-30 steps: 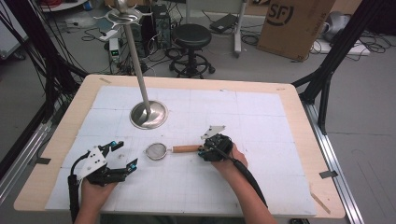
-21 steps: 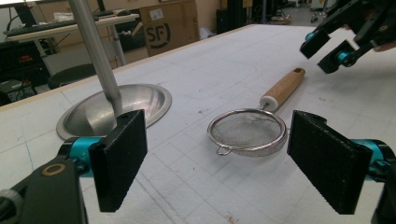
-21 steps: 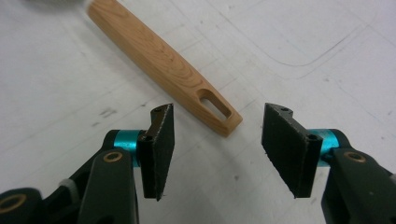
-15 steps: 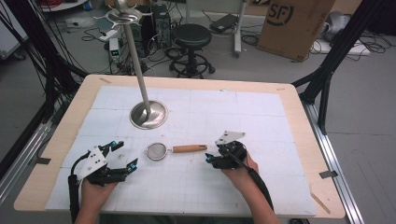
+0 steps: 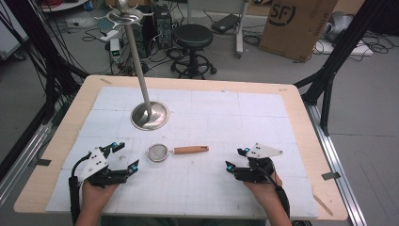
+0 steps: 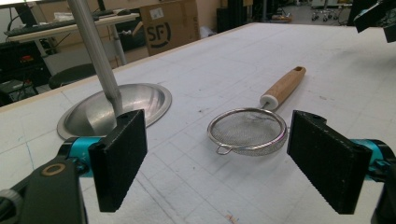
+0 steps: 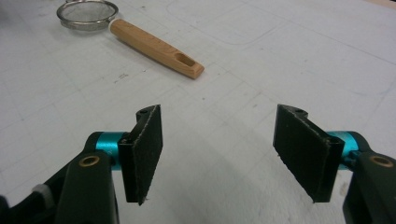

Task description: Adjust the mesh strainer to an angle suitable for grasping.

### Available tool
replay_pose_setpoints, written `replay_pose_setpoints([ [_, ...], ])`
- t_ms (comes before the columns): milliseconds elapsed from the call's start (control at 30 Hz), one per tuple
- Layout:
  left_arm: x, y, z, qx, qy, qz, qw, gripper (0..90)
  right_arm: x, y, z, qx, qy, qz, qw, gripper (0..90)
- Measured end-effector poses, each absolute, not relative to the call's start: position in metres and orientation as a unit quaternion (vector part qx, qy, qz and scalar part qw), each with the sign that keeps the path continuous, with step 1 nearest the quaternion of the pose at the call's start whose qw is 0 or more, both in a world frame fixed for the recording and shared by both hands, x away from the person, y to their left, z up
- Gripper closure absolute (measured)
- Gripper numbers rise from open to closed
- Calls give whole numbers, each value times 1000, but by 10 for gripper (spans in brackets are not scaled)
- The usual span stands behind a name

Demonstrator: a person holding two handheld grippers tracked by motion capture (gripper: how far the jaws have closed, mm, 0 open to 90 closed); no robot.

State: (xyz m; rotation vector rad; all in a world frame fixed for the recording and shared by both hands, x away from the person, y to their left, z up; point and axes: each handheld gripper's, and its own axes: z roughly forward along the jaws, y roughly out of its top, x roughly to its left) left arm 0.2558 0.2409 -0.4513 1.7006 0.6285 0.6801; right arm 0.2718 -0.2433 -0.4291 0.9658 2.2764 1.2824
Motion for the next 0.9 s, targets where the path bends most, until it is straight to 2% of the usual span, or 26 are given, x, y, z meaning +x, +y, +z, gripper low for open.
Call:
replay_pose_setpoints([
  [900, 256, 241, -451, 721, 272, 287, 569, 206, 265, -274, -445, 357, 750, 512, 220, 263],
])
